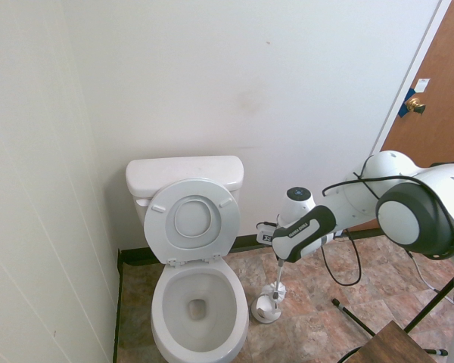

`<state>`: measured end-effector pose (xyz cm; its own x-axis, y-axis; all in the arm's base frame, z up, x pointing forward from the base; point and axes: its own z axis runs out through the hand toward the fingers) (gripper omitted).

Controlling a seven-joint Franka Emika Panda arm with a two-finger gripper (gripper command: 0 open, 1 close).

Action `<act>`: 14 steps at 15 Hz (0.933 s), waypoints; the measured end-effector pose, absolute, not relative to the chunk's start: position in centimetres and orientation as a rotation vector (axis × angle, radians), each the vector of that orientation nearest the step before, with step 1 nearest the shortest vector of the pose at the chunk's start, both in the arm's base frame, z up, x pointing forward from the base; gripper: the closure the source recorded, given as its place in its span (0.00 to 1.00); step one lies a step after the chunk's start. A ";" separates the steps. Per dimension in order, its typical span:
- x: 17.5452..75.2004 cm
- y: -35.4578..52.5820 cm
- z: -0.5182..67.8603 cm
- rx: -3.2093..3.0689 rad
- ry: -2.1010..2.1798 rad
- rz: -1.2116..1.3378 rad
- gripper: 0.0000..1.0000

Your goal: Clean the toilet

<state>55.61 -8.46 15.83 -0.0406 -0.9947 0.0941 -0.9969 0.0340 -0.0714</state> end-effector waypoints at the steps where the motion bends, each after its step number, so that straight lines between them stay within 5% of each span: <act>1: 56.1 -8.6 14.8 2.161 -2.246 0.167 1.00; 14: 61.6 -11.6 4.1 2.091 -2.262 -0.002 1.00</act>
<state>61.62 -11.57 4.13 -0.0773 -0.9960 0.0441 -0.9960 0.0792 0.0422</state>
